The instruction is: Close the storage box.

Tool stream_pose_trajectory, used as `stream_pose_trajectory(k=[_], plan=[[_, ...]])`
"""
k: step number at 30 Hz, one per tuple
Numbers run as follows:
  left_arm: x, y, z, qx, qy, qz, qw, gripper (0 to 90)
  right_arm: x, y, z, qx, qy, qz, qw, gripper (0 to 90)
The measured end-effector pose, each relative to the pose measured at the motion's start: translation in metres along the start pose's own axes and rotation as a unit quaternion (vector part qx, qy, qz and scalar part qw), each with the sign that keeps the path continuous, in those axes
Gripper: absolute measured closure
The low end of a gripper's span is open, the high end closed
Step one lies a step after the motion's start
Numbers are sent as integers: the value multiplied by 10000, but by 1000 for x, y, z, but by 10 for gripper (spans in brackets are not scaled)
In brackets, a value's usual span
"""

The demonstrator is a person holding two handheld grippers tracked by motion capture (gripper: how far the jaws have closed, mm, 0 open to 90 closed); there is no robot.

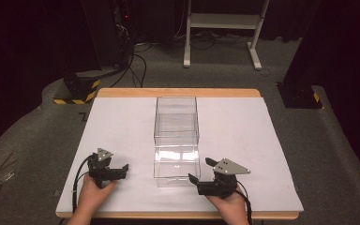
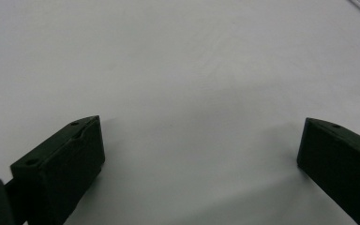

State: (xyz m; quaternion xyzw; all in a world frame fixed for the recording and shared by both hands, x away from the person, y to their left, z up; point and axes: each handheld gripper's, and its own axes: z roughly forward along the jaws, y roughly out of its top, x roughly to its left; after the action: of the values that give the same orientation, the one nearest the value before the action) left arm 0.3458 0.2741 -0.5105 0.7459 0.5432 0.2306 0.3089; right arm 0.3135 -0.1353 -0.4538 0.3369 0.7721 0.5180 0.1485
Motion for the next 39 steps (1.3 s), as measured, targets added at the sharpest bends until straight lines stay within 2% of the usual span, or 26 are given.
stream_pose_trajectory(k=[8, 15, 22, 27, 39], plan=[[0, 0, 0, 0, 0, 5, 10000, 12, -7, 3, 9, -59, -26, 76, 10000, 136], [0, 0, 0, 2, 4, 8, 10000, 12, -3, 0, 7, -1, -49, -29, 10000, 150], [0, 0, 0, -2, 2, 5, 10000, 13, -3, -7, 9, 112, -11, 52, 9999, 152], [0, 0, 0, -1, 2, 5, 10000, 13, -4, -8, 10, 66, -11, 91, 9999, 151], [0, 0, 0, 2, 2, 7, 10000, 12, -7, -5, 16, 22, -146, 88, 9999, 158]])
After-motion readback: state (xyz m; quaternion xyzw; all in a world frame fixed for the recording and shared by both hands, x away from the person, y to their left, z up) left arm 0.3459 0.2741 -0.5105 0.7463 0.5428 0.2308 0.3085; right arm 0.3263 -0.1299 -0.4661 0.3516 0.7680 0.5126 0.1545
